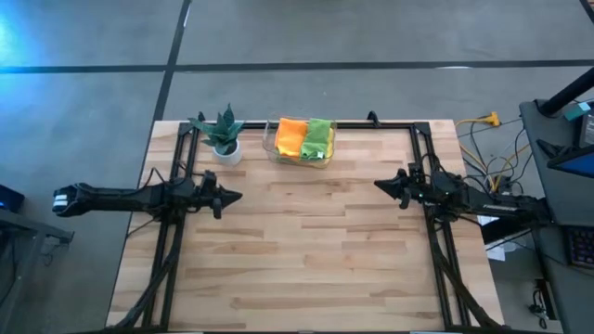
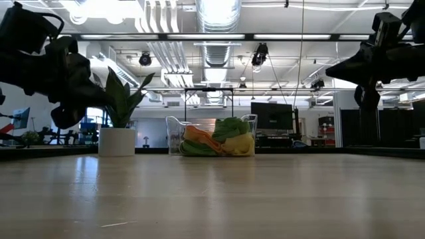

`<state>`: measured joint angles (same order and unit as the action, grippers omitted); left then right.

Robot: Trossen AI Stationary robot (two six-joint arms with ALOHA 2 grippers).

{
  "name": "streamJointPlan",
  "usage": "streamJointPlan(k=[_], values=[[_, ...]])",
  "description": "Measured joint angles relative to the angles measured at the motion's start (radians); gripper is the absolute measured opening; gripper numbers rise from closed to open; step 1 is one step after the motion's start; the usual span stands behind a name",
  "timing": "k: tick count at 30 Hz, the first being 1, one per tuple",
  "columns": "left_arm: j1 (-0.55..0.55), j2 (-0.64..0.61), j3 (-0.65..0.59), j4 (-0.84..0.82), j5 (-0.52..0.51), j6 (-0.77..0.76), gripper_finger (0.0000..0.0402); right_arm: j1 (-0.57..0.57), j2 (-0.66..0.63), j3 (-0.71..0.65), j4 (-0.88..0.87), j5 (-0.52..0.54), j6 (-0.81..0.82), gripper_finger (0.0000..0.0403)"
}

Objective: Fold microfiber towels
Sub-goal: Return to Home Position

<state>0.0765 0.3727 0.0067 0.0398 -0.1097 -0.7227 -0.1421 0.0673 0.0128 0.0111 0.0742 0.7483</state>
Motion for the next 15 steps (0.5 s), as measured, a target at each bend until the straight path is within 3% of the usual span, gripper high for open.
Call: streamJointPlan(k=[15], values=[[0.000,0.077,-0.001,0.003,0.000,0.001,0.0000,0.000,0.006,0.000,-0.002,0.005,-0.004,0.0009]])
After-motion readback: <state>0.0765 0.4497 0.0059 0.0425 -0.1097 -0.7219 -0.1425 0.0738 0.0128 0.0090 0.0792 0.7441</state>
